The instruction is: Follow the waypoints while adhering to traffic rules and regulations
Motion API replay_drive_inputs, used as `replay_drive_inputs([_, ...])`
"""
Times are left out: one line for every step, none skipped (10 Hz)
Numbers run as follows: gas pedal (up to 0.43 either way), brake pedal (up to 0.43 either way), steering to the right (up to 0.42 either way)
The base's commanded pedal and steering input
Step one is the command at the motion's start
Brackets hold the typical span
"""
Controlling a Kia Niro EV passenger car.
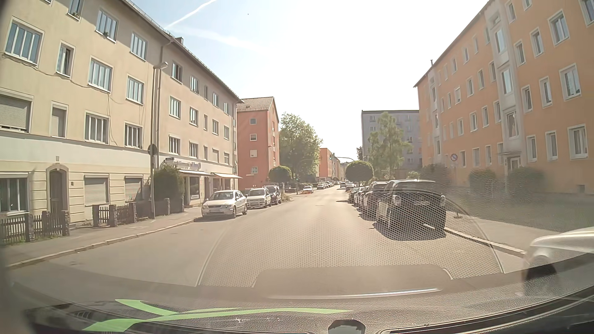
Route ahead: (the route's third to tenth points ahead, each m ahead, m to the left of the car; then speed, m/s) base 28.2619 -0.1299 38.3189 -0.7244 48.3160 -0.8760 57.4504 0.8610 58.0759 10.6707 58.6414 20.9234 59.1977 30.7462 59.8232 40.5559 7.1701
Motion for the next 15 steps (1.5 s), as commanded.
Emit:
replay_drive_inputs([0.000, 0.073, -0.003])
replay_drive_inputs([0.000, 0.067, 0.000])
replay_drive_inputs([0.000, 0.067, 0.005])
replay_drive_inputs([0.000, 0.073, 0.006])
replay_drive_inputs([0.000, 0.067, 0.006])
replay_drive_inputs([0.000, 0.073, 0.006])
replay_drive_inputs([0.000, 0.067, 0.006])
replay_drive_inputs([0.000, 0.055, 0.006])
replay_drive_inputs([0.000, 0.030, 0.006])
replay_drive_inputs([0.000, 0.006, 0.006])
replay_drive_inputs([0.000, 0.000, 0.006])
replay_drive_inputs([0.000, 0.000, 0.006])
replay_drive_inputs([0.000, 0.000, 0.006])
replay_drive_inputs([0.000, 0.000, 0.006])
replay_drive_inputs([0.000, 0.000, 0.006])
